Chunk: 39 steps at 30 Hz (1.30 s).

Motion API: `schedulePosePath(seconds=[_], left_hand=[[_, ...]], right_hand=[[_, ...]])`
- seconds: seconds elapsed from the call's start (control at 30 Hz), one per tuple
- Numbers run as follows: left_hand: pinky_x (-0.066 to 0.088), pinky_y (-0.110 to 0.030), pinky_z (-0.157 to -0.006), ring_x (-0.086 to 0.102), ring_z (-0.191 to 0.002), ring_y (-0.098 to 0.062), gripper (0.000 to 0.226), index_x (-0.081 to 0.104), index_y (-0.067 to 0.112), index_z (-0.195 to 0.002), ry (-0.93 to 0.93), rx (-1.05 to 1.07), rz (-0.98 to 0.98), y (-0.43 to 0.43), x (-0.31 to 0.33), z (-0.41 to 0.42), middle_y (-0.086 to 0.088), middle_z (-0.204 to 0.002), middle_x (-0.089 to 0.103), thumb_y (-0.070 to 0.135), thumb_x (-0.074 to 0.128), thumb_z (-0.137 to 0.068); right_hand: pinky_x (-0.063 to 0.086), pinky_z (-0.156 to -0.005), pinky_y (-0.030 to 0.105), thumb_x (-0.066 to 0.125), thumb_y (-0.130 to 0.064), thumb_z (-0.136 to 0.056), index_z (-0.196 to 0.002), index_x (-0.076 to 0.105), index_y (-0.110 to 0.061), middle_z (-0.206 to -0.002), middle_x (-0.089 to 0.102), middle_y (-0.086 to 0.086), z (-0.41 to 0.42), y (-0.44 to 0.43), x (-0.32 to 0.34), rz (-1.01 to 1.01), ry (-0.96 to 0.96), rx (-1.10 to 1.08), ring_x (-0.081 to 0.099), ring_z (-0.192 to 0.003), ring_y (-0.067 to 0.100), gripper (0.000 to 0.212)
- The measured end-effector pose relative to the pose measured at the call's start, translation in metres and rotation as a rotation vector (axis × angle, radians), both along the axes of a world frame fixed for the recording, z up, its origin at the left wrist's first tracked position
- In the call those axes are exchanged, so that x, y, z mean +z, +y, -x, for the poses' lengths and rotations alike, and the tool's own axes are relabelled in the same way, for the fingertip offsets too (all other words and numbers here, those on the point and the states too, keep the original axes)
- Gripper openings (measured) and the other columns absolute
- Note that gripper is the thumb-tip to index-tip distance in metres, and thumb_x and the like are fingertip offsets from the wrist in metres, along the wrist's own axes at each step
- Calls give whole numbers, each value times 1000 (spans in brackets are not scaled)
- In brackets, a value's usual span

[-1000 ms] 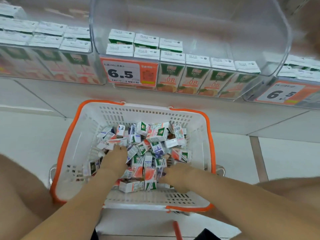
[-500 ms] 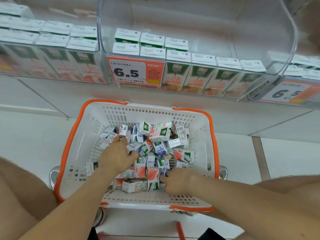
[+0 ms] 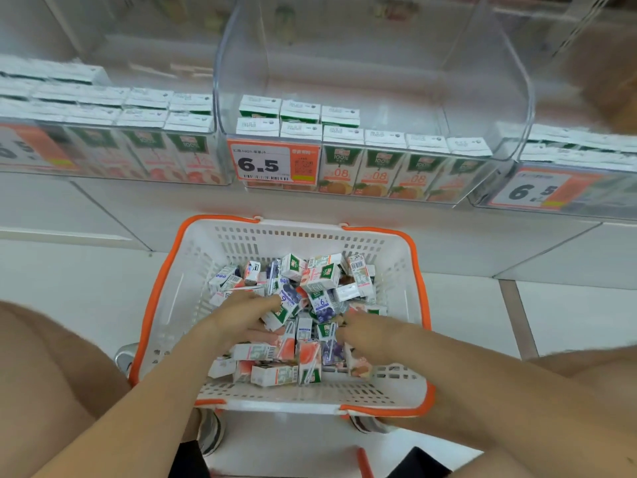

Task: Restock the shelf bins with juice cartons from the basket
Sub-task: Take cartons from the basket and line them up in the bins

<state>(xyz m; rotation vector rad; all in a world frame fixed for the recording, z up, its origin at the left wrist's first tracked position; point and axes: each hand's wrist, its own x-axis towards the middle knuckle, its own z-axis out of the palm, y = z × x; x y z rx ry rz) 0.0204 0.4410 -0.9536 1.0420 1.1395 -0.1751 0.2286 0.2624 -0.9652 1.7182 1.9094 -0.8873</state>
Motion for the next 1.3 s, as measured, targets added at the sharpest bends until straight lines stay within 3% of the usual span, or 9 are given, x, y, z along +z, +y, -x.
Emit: schedulePosePath(seconds=[0.1, 0.23, 0.37, 0.47, 0.57, 0.77, 0.87, 1.1, 1.3], left_hand=[[62, -47, -92, 78, -96, -37, 44, 56, 2, -127, -57, 56, 4, 0, 17, -6, -20, -133, 56, 20, 73, -91], [63, -47, -91, 79, -93, -29, 32, 67, 6, -117, -58, 41, -161, 2, 37, -8, -24, -116, 74, 24, 71, -90], [64, -45, -85, 72, -82, -23, 30, 69, 5, -113, -84, 58, -300, -3, 69, -2, -15, -92, 78, 23, 75, -89], [55, -37, -73, 68, -78, -19, 21, 71, 12, -109, -101, 65, -445, -7, 95, 0, -11, -92, 77, 19, 74, -90], [46, -27, -67, 63, -82, -16, 20, 72, 14, -107, -148, 57, -552, -7, 118, 3, -7, -95, 72, 26, 74, -91], [55, -43, -71, 61, -82, -28, 27, 79, 31, -103, -302, 48, -691, -8, 172, 2, -22, -108, 67, 51, 82, -84], [57, -49, -88, 69, -96, -29, 25, 78, 36, -105, -365, 26, -802, -7, 201, 0, -4, -101, 75, 49, 83, -85], [54, -30, -68, 67, -79, -11, 34, 64, 39, -105, -381, -153, -1145, 9, 258, -27, 6, -92, 71, 52, 83, -81], [47, -12, -64, 64, -81, 2, 21, 64, 40, -113, -411, -274, -1302, 21, 286, -65, 15, -92, 63, 45, 73, -94]], right_hand=[[52, -90, 40, 57, -25, -105, -135, 56, -5, -104, 59, 8, -11, 15, 32, -80, 158, -394, 62, -109, 30, 36], [46, -59, 19, 64, -32, -102, -119, 65, 7, -78, 65, 10, -12, 29, 83, -300, 354, -821, 62, -69, 23, 43], [59, -75, 30, 73, -38, -97, -129, 64, -10, -91, 70, -1, -7, 30, 126, -402, 531, -1026, 71, -74, 12, 44], [50, -60, 15, 72, -38, -98, -122, 69, -15, -96, 60, -9, -2, 26, 157, -504, 505, -968, 64, -77, 12, 33], [57, -70, 36, 73, -37, -96, -108, 73, -16, -88, 64, 2, 1, 23, 182, -538, 539, -977, 62, -70, 16, 24], [57, -84, 33, 84, -36, -87, -121, 67, -22, -101, 65, 1, 6, 30, 242, -686, 580, -1032, 67, -91, 15, 41], [58, -90, 38, 86, -32, -85, -119, 70, -24, -99, 70, -5, 3, 39, 278, -844, 452, -929, 68, -87, 13, 39], [44, -102, 30, 71, -26, -98, -133, 65, -16, -126, 71, 3, -30, 60, 335, -1175, 95, -652, 62, -120, 24, 37], [44, -97, 46, 64, -8, -97, -127, 63, -7, -119, 66, 17, -86, 100, 328, -990, -228, -453, 59, -113, 41, 31]])
